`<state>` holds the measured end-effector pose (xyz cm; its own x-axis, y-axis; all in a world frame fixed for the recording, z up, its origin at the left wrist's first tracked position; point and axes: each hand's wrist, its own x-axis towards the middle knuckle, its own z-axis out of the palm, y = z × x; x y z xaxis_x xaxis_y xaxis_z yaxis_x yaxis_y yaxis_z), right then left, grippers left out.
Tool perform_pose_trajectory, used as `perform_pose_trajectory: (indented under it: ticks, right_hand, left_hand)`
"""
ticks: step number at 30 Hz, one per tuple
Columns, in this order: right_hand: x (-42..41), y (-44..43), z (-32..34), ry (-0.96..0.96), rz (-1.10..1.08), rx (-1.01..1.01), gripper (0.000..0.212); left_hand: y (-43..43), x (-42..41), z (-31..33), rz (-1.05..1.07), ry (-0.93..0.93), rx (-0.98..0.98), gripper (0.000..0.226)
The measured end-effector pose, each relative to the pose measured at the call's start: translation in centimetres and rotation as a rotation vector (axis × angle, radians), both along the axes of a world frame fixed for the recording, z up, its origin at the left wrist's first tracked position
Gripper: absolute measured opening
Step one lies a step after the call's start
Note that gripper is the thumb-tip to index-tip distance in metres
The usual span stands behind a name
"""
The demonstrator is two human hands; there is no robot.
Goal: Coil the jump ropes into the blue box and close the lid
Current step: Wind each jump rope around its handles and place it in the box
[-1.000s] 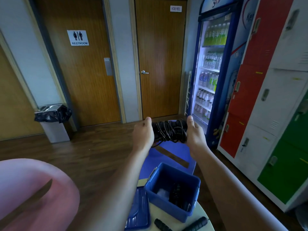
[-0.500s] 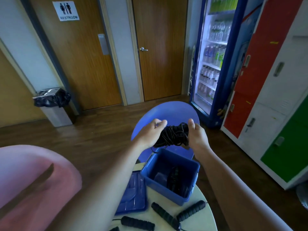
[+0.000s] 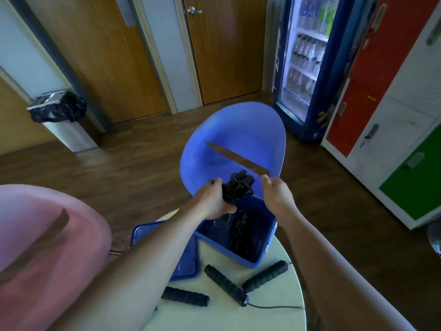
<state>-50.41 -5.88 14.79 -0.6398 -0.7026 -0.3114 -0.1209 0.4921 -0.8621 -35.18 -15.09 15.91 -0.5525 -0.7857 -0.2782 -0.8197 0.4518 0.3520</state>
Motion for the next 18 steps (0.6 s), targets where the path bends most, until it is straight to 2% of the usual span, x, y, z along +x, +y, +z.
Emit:
perform_pose_trajectory:
  ticks: [1,4,7,10,13,18]
  right_hand:
    - [-0.1,0.6,-1.1,0.072,-0.004,0.033,0.036]
    - [-0.1,2.3,-4.1,0.131,-0.032,0.069,0.021]
    - [0.6,2.8,-7.1,0.286,0.046,0.096,0.02]
    - [1.0,3.5,-8.8,0.433,0.037,0.14,0.03]
    - [1.2,4.3,-10.6,0.422,0.037,0.151,0.039]
    - [1.4,4.8,-11.8,0.39,-0.014,0.056,0.041]
  left_hand:
    - [-0.1,-0.2,-1.1,0.044,-0.031,0.016,0.06]
    - [-0.1,-0.7,-3.8,0.088,-0.157,0.042,0.058]
    - [-0.1,-0.9,-6.0,0.124,-0.261,0.108,0.062]
    - [-0.3,-0.9,-8.5,0.149,-0.299,0.146,0.069]
    - [-0.6,-0.6,-10.9,0.21,-0.295,0.145,0.076]
    - [-0.9,-0.5,-13.2,0.224,-0.329,0.186,0.077]
